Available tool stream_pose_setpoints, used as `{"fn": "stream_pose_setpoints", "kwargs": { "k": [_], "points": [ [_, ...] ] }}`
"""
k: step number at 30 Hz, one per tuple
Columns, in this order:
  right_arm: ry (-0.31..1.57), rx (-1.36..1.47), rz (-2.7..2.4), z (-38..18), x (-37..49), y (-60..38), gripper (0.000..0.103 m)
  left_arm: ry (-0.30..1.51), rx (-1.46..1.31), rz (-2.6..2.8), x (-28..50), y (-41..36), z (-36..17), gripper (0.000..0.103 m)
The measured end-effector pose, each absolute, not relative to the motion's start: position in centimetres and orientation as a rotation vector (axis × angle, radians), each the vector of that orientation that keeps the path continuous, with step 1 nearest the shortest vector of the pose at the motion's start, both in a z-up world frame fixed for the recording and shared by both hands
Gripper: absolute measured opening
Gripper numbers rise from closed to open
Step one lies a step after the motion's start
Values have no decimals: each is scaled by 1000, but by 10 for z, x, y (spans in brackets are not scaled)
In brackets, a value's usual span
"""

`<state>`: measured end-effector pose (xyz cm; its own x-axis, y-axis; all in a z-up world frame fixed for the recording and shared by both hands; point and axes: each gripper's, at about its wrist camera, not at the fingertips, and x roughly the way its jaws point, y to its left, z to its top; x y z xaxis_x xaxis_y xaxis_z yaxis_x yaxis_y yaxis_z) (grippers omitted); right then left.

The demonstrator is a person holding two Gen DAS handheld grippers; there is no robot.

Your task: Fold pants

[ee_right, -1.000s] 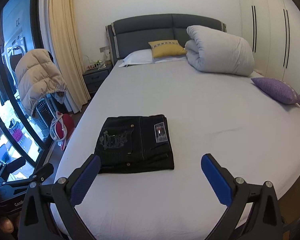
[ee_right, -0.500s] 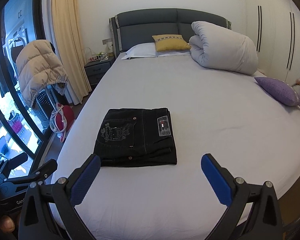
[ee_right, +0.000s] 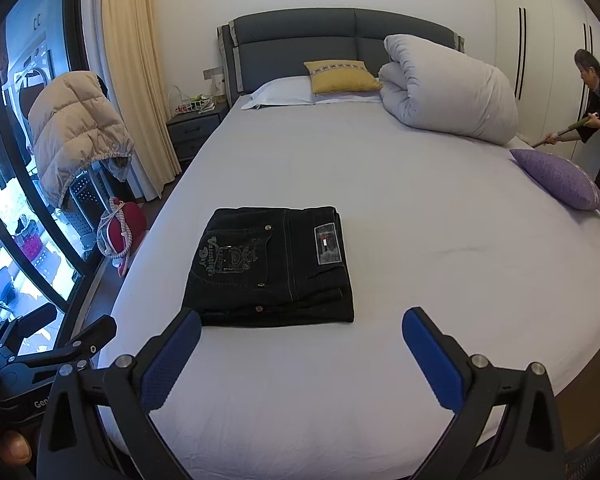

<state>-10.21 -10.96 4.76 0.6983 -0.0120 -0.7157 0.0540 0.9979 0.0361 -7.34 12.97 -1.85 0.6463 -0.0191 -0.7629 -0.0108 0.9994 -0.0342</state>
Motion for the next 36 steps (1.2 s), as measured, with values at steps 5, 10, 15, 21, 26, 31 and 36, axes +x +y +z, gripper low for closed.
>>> {"fn": "stream_pose_setpoints", "kwargs": {
  "k": [5,10,15,21,26,31,36],
  "points": [
    [805,57,-36,47,-102,-110,103,868,-36,-6,-73,130,-19,103],
    [806,58,-37,46,-102,-110,103,868,-35,-8,-73,129,-19,103],
    [810,60,-38,46,-101,-110,103,868,-35,-13,-72,128,-20,103],
    [812,62,-38,45,-102,-110,103,869,-33,-17,-72,126,-21,103],
    [815,62,-39,43,-102,-112,103,870,-34,-18,-72,125,-21,103],
    [817,63,-39,41,-102,-112,103,873,-35,-22,-70,124,-22,103],
    [821,63,-38,38,-102,-113,103,876,-37,-23,-70,123,-22,103]
  ]
}}
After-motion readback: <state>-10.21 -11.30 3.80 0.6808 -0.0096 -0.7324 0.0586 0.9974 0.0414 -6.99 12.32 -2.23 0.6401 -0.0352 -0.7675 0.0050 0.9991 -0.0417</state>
